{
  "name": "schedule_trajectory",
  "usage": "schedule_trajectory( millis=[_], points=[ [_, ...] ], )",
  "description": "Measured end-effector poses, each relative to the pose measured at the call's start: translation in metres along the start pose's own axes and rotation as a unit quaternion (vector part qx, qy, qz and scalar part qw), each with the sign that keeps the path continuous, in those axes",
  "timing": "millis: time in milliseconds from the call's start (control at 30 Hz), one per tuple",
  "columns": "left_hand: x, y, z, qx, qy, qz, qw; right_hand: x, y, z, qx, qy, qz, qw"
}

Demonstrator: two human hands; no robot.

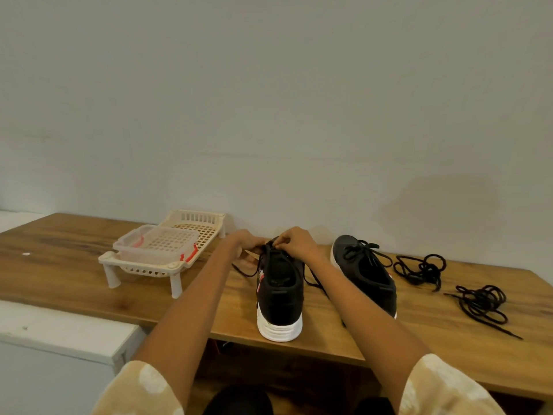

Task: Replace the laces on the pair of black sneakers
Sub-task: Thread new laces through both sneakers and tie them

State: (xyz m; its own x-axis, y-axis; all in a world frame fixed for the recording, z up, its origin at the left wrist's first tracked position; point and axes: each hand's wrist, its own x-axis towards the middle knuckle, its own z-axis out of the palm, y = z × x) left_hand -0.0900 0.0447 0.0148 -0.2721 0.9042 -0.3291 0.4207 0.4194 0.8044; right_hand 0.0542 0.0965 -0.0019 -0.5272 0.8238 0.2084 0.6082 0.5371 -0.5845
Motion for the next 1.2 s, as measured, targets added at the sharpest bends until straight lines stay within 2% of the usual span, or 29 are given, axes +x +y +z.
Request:
schedule_trajectory(
  millis=[200, 533, 633, 733, 867, 1000, 1033, 1100, 1167, 1200],
  points=[
    [0.003, -0.009, -0.003, -0.042, -0.010, 0.006, 0.999, -0.002, 0.002, 0.007, 0.011, 0.020, -0.008, 1.000],
    [0.001, -0.023, 0.003, -0.049, 0.004, 0.081, 0.996, 0.002, 0.003, 0.003, -0.028, 0.022, -0.033, 0.999],
    [-0.002, -0.025, 0.014, -0.068, 0.037, 0.107, 0.991, 0.007, 0.007, 0.003, -0.018, -0.003, -0.024, 1.000],
    [-0.003, -0.014, 0.014, -0.092, 0.095, 0.146, 0.980, 0.010, 0.004, -0.009, 0.040, -0.038, -0.014, 0.998],
    [-0.003, 0.016, -0.006, -0.111, 0.174, 0.246, 0.947, 0.015, -0.016, -0.027, 0.109, -0.041, -0.027, 0.993],
    [-0.007, 0.030, -0.008, -0.196, 0.241, 0.291, 0.905, 0.020, -0.043, -0.043, 0.187, 0.033, -0.029, 0.981],
    [-0.006, 0.028, -0.005, -0.218, 0.223, 0.279, 0.908, 0.023, -0.050, -0.050, 0.219, 0.064, -0.033, 0.973],
    [0.000, 0.016, 0.003, -0.201, 0.143, 0.233, 0.941, 0.027, -0.064, -0.068, 0.312, 0.122, -0.047, 0.941],
    [0.003, -0.003, 0.014, -0.095, 0.059, 0.213, 0.970, 0.030, -0.078, -0.088, 0.401, 0.159, -0.076, 0.899],
    [0.005, -0.011, 0.019, -0.049, 0.041, 0.212, 0.975, 0.030, -0.083, -0.098, 0.434, 0.174, -0.093, 0.879]
  ],
)
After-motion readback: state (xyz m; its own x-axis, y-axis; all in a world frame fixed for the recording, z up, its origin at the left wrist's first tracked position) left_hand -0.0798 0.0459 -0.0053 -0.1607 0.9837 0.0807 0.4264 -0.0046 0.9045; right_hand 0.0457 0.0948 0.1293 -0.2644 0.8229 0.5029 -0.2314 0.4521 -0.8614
